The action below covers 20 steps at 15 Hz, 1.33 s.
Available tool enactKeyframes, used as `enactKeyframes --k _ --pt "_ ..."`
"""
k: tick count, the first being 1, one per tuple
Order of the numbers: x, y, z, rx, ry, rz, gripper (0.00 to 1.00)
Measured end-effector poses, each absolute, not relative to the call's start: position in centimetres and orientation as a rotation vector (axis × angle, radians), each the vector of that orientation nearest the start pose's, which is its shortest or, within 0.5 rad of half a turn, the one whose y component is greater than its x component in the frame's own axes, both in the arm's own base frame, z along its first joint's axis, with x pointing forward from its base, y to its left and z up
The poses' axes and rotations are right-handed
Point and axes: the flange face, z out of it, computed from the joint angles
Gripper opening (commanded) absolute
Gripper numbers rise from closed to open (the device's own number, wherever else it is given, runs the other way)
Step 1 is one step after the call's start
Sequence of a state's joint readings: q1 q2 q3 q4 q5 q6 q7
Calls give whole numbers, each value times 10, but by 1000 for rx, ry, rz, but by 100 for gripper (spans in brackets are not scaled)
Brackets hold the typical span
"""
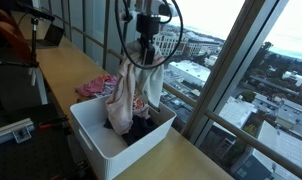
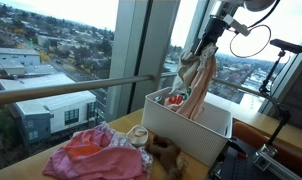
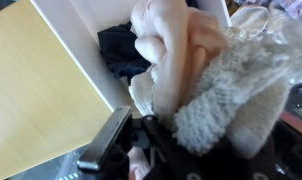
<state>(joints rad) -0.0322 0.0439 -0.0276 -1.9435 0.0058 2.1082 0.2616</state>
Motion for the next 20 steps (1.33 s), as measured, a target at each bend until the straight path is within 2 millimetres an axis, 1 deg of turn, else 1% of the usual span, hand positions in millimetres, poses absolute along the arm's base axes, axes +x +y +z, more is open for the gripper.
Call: enactKeyframes --k 1,2,3,5,8,10,11,12,15,17,19,20 --pt "577 -34 462 -3082 502 -167 26" --pt "574 -34 455 -3084 502 -150 32" --pt "571 -34 450 -3085 502 -136 40" --pt "567 -34 446 -3088 501 -120 53" --pt "565 -33 451 -3087 500 -134 76" --pt "564 -32 460 -3085 496 -159 89" --pt "563 -31 465 -3084 491 -174 97" --pt "562 -29 471 -3085 483 -190 100" --pt "562 -20 490 -3095 447 -248 100" --pt "562 -9 503 -3094 416 -286 100" --pt "562 12 510 -3093 360 -306 100" --pt "562 29 510 -3094 320 -306 100"
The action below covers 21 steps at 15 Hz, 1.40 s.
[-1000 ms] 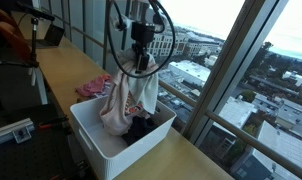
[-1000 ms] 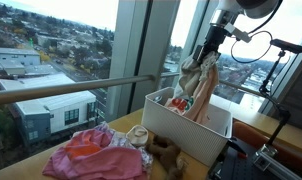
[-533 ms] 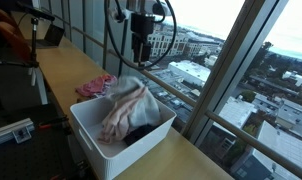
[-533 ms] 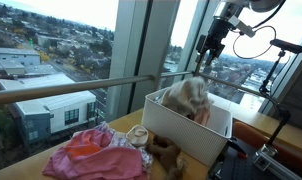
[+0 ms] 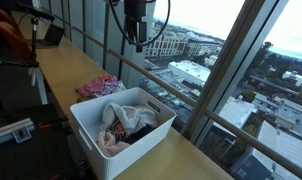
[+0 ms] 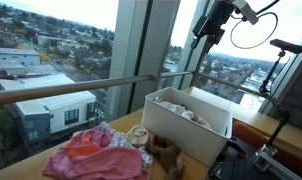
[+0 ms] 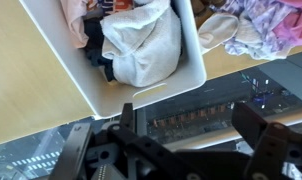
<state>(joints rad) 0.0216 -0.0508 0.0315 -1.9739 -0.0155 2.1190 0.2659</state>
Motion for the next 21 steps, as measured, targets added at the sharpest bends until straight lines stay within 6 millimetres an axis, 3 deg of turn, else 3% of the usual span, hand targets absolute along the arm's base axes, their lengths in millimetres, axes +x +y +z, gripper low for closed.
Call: enactKeyframes --k 2,6,10,15,21 --pt "557 75 502 -3099 219 -290 100" --pt "540 179 464 -3095 -23 -243 100" --pt "525 250 422 -3095 -229 -160 100" --pt "529 294 363 -3075 -413 -89 100" --pt "568 295 297 -3058 -558 -23 100"
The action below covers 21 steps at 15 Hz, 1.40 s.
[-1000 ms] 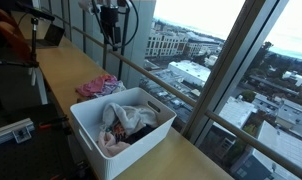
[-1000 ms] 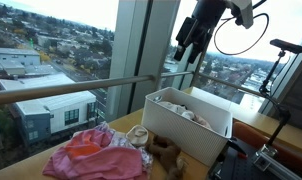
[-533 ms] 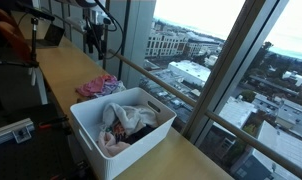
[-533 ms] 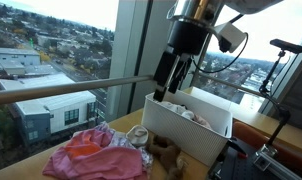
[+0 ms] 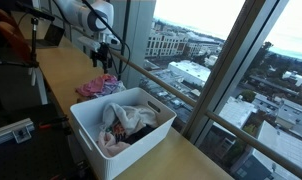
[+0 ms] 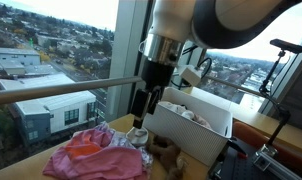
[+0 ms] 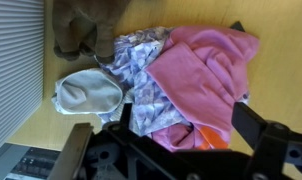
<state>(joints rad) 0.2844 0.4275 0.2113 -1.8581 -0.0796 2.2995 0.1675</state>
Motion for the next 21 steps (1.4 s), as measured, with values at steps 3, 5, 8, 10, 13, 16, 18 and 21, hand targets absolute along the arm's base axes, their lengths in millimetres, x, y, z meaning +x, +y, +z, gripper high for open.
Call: enactKeyframes --k 3,5,8,10,13,16,18,21 --pt "581 285 250 -3056 -601 31 100" --pt "581 283 215 -3050 -618 80 100" --pt "573 281 162 -3042 -628 173 100" --pt "565 275 130 -3045 -622 250 100" --pt "558 263 97 -3054 -602 329 100" --pt "562 256 92 -3055 -577 338 81" --pt "566 253 94 -3055 -559 330 66" --pt "574 249 99 -3054 -537 312 42"
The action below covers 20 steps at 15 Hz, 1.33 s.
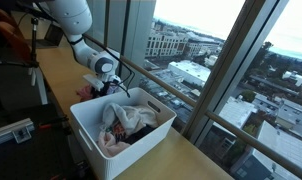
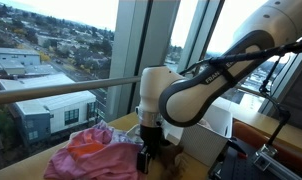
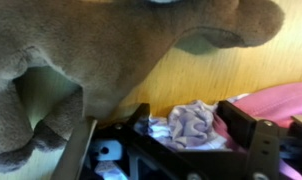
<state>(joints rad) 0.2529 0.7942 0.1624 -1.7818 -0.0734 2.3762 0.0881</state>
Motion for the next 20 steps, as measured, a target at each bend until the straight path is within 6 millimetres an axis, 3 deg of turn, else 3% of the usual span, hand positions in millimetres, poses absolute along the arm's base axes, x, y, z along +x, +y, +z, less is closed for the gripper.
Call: enactKeyframes --k 6,17,20 --pt "587 239 106 -3054 -510 286 1" --pt "599 230 107 -3046 -474 310 3" --pt "600 232 119 -3043 -483 291 3"
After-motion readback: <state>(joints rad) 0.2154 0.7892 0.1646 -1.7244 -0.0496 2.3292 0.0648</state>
